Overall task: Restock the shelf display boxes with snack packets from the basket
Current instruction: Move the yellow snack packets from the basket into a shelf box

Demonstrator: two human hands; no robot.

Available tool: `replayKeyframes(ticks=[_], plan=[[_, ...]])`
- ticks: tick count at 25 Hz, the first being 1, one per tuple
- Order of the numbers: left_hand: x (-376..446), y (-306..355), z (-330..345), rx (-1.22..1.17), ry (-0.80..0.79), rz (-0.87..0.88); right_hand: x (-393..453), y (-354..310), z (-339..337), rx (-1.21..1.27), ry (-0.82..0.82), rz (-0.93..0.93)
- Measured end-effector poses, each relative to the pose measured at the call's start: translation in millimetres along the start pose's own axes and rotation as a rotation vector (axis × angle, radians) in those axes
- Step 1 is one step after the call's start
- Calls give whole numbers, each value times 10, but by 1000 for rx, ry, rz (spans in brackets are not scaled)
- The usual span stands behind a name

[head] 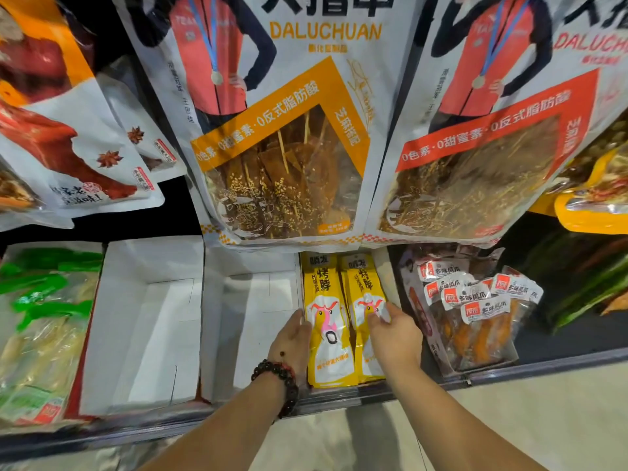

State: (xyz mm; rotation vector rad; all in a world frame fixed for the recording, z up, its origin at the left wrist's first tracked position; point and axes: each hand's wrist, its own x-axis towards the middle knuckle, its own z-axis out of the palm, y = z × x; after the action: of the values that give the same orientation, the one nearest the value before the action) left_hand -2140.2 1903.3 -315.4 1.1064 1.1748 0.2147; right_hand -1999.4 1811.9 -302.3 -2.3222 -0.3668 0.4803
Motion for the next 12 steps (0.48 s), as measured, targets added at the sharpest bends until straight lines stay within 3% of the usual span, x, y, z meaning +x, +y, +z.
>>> replayKeyframes(ticks=[4, 8, 12], plan=[[58, -90, 13, 54, 17, 39, 46, 87, 45, -336, -32, -170], [34, -92, 39, 67, 43, 34, 70, 208, 60, -726, 158, -433], [1, -133, 66, 138, 70, 21, 173, 373, 35, -729, 146, -370]])
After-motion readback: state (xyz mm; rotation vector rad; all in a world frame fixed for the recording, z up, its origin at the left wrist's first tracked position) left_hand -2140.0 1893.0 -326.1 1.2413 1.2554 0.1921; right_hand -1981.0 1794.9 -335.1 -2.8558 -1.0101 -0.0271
